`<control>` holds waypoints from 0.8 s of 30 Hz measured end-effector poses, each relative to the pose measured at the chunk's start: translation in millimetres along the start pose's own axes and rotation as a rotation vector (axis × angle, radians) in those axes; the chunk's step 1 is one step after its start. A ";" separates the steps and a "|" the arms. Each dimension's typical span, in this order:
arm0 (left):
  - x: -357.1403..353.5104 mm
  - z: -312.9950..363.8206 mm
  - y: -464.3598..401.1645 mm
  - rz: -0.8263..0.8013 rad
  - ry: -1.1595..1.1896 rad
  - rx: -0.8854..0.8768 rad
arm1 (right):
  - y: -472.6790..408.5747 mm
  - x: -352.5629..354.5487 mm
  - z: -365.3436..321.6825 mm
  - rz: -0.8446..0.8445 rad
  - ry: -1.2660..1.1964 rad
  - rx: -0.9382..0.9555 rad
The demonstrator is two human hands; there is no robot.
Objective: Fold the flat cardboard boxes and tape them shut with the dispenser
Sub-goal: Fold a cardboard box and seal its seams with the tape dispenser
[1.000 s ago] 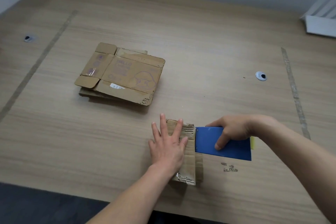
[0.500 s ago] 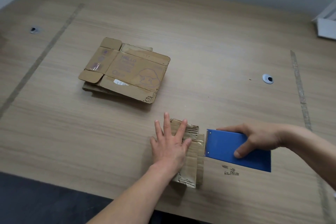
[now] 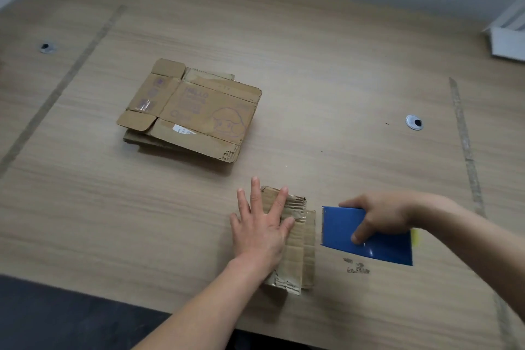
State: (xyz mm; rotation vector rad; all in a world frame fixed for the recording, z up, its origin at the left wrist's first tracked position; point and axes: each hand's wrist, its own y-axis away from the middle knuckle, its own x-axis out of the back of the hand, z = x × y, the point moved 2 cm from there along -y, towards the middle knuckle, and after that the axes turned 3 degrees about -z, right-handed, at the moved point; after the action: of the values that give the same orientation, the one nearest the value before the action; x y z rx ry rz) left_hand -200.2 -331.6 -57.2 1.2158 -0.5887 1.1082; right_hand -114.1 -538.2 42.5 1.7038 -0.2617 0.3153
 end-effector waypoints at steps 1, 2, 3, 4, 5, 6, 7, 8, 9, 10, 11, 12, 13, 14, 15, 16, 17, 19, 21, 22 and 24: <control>0.0 -0.1 -0.3 0.001 0.000 0.002 | -3.9 0.8 -5.9 0.005 0.026 -0.021; 0.1 -0.3 -0.2 0.000 0.002 0.003 | -7.0 1.5 -12.2 0.010 0.047 -0.036; 0.3 -0.1 -0.2 -0.003 0.003 0.003 | -9.6 1.9 -18.8 0.016 0.066 -0.047; 0.5 0.6 -0.3 -0.005 0.004 0.003 | -12.7 1.7 -25.9 0.022 0.084 -0.054; 0.5 1.1 -0.5 -0.006 0.005 0.005 | -16.7 0.4 -34.0 0.026 0.101 -0.057; 0.8 1.1 -0.7 -0.006 0.002 0.009 | -21.4 -1.4 -43.8 0.030 0.118 -0.058; 0.6 0.5 -0.6 -0.005 -0.001 0.016 | -26.9 -5.1 -54.9 0.039 0.135 -0.062; 0.4 -0.3 -0.6 -0.001 -0.002 0.022 | -31.8 -9.8 -65.8 0.045 0.157 -0.064; -0.1 -0.9 0.1 0.002 -0.002 0.027 | -36.2 -17.1 -74.7 0.040 0.169 -0.068; 0.0 -1.4 0.6 0.005 -0.001 0.030 | -40.0 -25.3 -80.2 0.037 0.161 -0.069; 1.7 -2.4 0.1 0.005 0.002 0.035 | -44.4 -31.2 -82.9 0.043 0.148 -0.075; 3.2 -4.0 0.2 0.000 0.012 0.046 | -48.3 -35.9 -81.8 0.049 0.119 -0.095; 4.0 -4.3 0.8 -0.010 0.030 0.058 | -50.2 -39.9 -76.7 0.053 0.070 -0.127; 4.5 -2.4 0.9 -0.017 0.049 0.067 | -49.4 -42.1 -67.9 0.069 0.008 -0.157; 4.5 0.9 0.6 -0.019 0.067 0.071 | -46.0 -42.5 -56.9 0.100 -0.060 -0.171; 4.6 4.0 -0.4 -0.018 0.085 0.077 | -39.4 -40.6 -46.7 0.137 -0.118 -0.167; 3.9 5.5 -2.1 -0.019 0.101 0.083 | -31.1 -37.7 -37.2 0.166 -0.162 -0.152; 3.1 6.4 -5.1 -0.006 0.125 0.086 | -7.5 -30.8 -20.8 0.210 -0.248 -0.102; 4.2 5.4 -6.2 0.004 0.162 0.088 | 19.9 -23.4 -6.2 0.243 -0.324 -0.048; 6.2 4.8 -5.6 0.010 0.192 0.083 | 33.8 -20.5 -1.2 0.238 -0.359 -0.015; 13.8 3.2 -1.3 0.100 0.222 0.025 | 58.9 -16.5 3.9 0.200 -0.440 0.083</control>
State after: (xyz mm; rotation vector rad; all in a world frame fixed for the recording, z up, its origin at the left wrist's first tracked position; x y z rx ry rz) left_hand -193.1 -329.7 -45.0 1.0760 -0.4704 1.3188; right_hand -149.8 -551.3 90.5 1.8206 -0.7541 0.0936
